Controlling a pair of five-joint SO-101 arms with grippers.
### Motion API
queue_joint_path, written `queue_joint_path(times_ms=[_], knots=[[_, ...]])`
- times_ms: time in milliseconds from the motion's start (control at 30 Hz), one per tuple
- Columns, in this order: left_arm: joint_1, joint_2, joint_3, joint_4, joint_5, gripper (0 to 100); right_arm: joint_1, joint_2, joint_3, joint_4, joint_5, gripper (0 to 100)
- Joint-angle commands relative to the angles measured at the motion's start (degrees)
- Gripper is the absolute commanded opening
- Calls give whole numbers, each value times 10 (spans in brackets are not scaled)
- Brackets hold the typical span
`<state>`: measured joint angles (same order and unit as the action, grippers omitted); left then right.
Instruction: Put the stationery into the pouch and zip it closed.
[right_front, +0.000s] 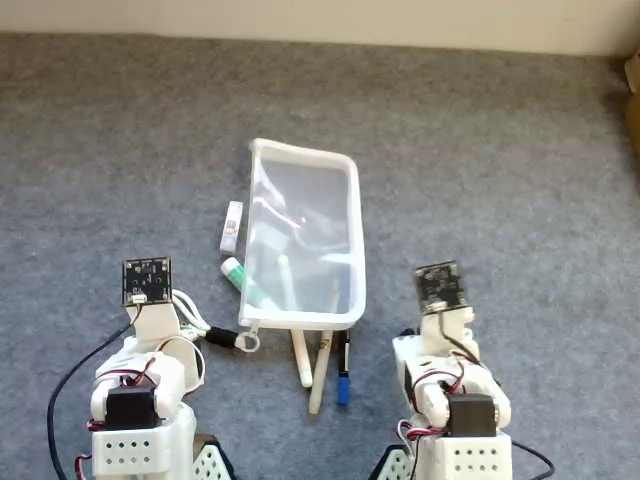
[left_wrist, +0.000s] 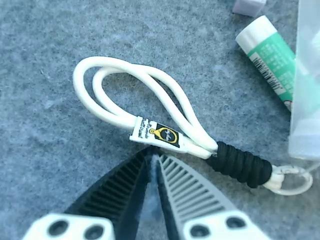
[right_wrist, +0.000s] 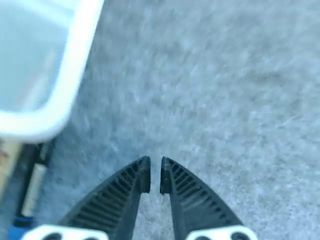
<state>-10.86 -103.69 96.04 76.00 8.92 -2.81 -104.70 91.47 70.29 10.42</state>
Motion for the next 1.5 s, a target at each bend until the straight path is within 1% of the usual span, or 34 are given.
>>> queue_joint_path(times_ms=[0, 133, 200, 300, 433, 500, 667, 733, 833, 933, 1033, 1300, 1467], knots=[[6, -4, 10, 1, 6, 7, -7, -4, -102, 9, -50, 40], [6, -4, 10, 1, 6, 7, -65, 4, -158, 10, -84, 40], [6, -4, 10, 1, 6, 7, -95, 34, -180, 20, -109, 40], [6, -4, 10, 1, 6, 7, -145, 111, -237, 36, -135, 44], [6, -4, 10, 1, 6, 7, -211, 230, -306, 44, -193, 49], [6, -4, 10, 1, 6, 7, -252, 281, -327, 41, -218, 84], [6, -4, 10, 1, 6, 7, -372, 381, -346, 29, -317, 237], [6, -4, 10, 1, 6, 7, -416, 414, -344, -2, -346, 248], [6, -4, 10, 1, 6, 7, -467, 457, -342, -80, -376, 248], [6, -4, 10, 1, 6, 7, -500, 499, -341, -169, -404, 248], [6, -4, 10, 1, 6, 7, -522, 548, -341, -233, -422, 248], [6, -4, 10, 1, 6, 7, -555, 725, -345, -326, -447, 248], [6, -4, 10, 1, 6, 7, -553, 799, -346, -403, -449, 248]])
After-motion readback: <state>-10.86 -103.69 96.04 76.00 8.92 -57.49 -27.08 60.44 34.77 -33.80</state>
